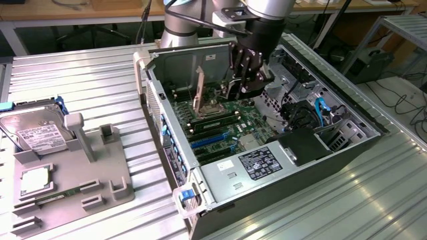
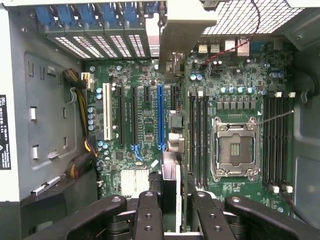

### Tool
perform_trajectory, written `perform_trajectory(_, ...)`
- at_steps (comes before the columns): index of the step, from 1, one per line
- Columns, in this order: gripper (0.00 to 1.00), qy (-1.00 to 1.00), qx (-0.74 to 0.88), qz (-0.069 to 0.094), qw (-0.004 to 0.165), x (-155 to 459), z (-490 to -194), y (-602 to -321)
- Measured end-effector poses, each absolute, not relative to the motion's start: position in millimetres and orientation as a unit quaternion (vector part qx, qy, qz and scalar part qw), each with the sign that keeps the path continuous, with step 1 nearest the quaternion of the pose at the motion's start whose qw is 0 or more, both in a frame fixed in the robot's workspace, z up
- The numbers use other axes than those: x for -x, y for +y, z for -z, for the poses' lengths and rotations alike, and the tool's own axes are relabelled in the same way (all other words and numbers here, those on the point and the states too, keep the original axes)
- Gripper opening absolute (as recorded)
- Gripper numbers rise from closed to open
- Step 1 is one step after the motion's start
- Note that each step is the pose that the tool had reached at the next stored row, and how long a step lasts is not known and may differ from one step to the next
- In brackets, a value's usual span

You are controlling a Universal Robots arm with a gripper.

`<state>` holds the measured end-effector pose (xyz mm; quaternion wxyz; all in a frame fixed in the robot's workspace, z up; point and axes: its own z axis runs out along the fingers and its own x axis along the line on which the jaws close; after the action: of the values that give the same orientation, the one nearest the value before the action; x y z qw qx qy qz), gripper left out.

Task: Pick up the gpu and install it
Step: 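Insert the gpu into the slot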

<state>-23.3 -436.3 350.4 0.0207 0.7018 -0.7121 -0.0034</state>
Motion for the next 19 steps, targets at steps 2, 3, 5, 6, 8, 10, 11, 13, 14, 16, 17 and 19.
perform_trajectory(2, 0.28, -0.712, -0.702, 0.003, 0.021, 24, -349, -436)
perform_trajectory(3, 0.28, -0.712, -0.702, 0.003, 0.021, 24, -348, -436)
perform_trajectory(5, 0.28, -0.712, -0.702, 0.003, 0.021, 25, -347, -436)
perform_trajectory(6, 0.28, -0.712, -0.702, 0.003, 0.021, 25, -347, -436)
perform_trajectory(8, 0.28, -0.712, -0.702, 0.003, 0.021, 25, -346, -436)
perform_trajectory(10, 0.28, -0.712, -0.702, 0.003, 0.021, 25, -344, -437)
perform_trajectory(11, 0.28, -0.712, -0.702, 0.003, 0.021, 25, -344, -437)
perform_trajectory(13, 0.28, -0.712, -0.702, 0.003, 0.021, 26, -342, -437)
perform_trajectory(14, 0.28, -0.712, -0.702, 0.003, 0.021, 26, -342, -437)
perform_trajectory(16, 0.28, -0.712, -0.702, 0.003, 0.021, 26, -340, -437)
perform_trajectory(17, 0.28, -0.712, -0.702, 0.003, 0.021, 27, -339, -437)
perform_trajectory(19, 0.28, -0.712, -0.702, 0.003, 0.021, 27, -338, -437)
